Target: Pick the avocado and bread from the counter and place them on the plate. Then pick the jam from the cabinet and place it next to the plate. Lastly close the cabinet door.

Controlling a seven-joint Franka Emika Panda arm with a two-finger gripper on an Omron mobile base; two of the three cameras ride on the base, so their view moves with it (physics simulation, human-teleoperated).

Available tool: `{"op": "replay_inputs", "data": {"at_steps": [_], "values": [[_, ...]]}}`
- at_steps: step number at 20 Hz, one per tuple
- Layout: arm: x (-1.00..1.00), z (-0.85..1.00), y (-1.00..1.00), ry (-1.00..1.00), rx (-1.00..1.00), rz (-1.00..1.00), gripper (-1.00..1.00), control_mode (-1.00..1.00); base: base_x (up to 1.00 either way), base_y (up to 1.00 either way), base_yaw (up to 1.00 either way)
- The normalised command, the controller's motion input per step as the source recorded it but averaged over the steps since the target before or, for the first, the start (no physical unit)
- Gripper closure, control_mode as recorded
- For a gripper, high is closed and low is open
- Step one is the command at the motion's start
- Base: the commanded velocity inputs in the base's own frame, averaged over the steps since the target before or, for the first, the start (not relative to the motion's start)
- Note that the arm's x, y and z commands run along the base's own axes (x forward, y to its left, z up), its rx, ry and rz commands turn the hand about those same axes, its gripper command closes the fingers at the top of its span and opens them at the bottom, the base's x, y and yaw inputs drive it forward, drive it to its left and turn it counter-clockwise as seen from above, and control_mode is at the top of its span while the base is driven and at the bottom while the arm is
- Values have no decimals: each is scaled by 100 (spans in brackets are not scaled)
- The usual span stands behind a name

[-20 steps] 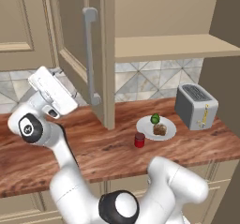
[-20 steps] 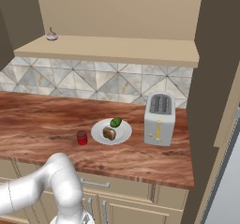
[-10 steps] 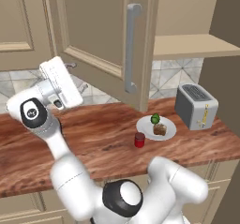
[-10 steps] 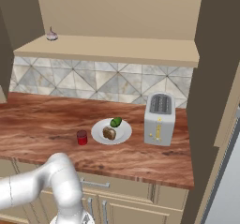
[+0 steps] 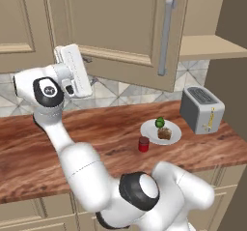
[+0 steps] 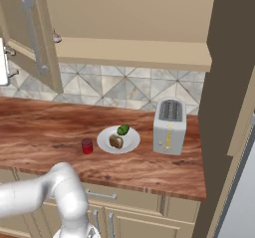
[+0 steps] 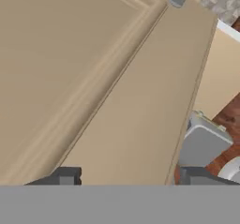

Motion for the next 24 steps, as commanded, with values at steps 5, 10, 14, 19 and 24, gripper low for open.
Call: {"op": "replay_inputs", "data": {"at_steps": [5,10,14,19,24], "values": [[61,7,-81,-2,30,26,-100,-100,0,0,0],[69,0,-100,-7,29,35,-100,-100,0,0,0],[91,-5,-100,-7,27,34,-100,-100,0,0,0],[100,-8,-100,-7,27,34,-100,-100,0,0,0],[100,-9,-100,-6,26,34,-100,-100,0,0,0]]}}
